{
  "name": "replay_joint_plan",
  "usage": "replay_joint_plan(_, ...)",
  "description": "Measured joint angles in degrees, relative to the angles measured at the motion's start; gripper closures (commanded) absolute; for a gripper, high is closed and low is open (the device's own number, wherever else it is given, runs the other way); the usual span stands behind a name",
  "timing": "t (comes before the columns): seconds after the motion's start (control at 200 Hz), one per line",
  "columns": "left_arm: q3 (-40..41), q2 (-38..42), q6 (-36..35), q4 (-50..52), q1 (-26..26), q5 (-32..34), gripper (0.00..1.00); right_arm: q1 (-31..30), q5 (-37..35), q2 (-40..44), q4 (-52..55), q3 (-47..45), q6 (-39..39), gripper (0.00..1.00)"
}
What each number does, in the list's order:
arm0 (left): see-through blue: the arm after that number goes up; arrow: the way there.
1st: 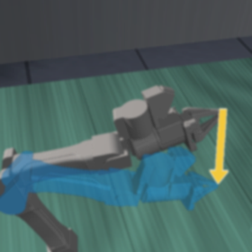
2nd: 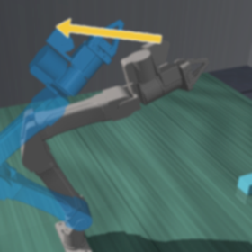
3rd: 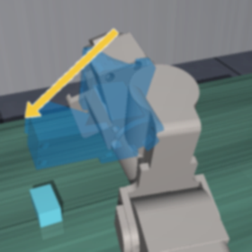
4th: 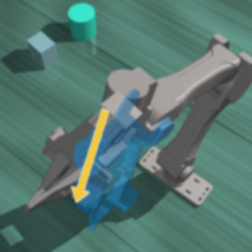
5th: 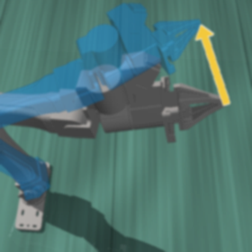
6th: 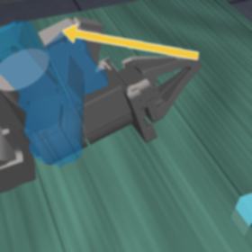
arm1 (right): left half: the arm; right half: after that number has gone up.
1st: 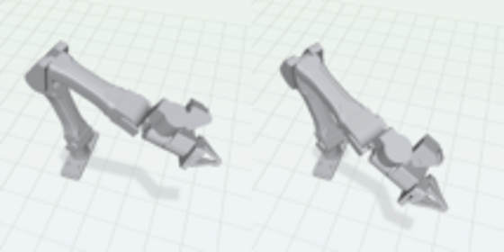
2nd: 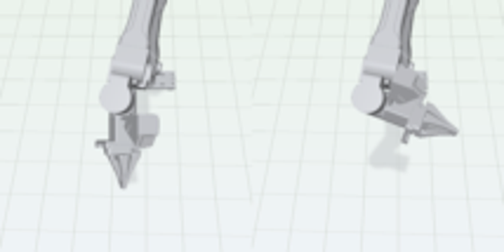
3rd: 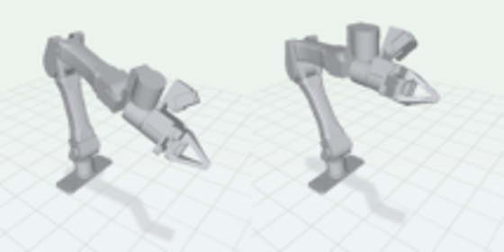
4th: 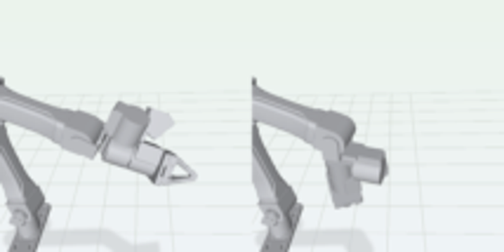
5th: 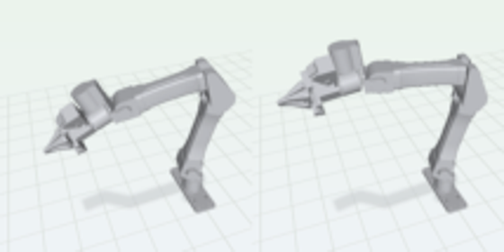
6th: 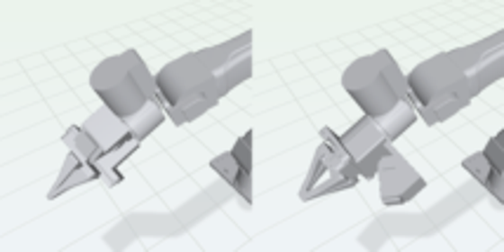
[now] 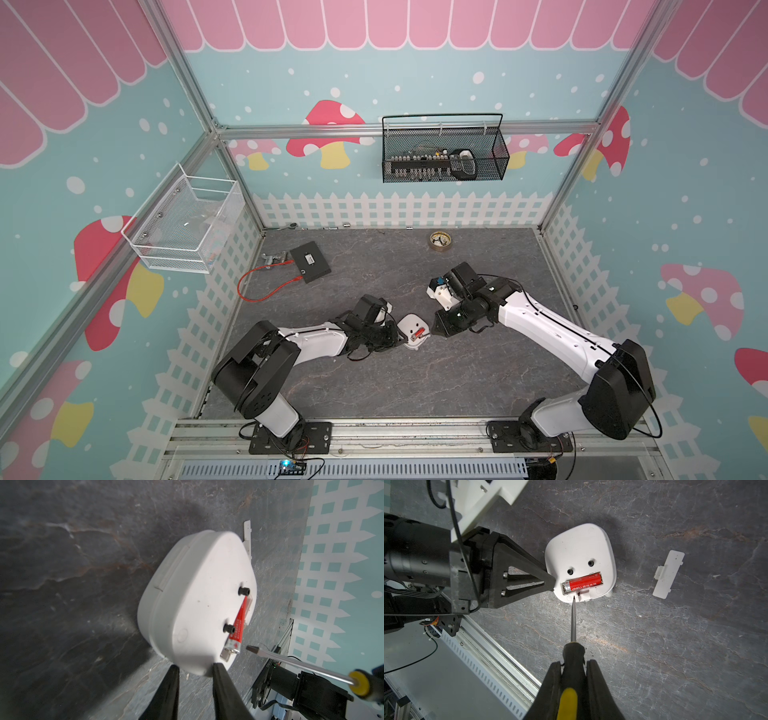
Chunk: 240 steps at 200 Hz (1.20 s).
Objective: Remove the battery from the alarm
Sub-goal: Adjust the alarm at the center of the board, then place the screwdriver at the center of the board.
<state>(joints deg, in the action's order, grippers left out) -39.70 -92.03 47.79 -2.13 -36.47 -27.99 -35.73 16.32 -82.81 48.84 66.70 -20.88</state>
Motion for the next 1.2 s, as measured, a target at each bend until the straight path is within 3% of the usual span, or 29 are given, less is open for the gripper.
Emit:
replay_joint_plan(0.16,0.0,0.0,0.0,0.0,0.0,0.0,0.70,1.0,-4.5,1.7,-0.3,0.0,-1.3,1.00)
replay_joint_plan(0.365,0.0,0.0,0.0,0.0,0.0,0.1,0.70,10.1,-11.4,6.1,-2.1,-0.6,-2.9,1.00)
replay_joint_plan(0.675,-0.2,0.4,-0.3,0.9,0.1,0.5,0.70,21.5,-7.6,6.7,-19.0,-13.2,-11.7,1.00)
replay_joint_plan(0.936,-0.2,1.6,-0.7,2.6,1.1,1.4,0.70,22.1,-8.3,14.7,-26.2,-23.7,-17.3,1.00)
replay_joint_plan(1.201,-0.4,1.6,-1.3,3.3,1.1,1.4,0.70,21.7,-10.9,15.5,-24.3,-27.6,-14.6,0.87)
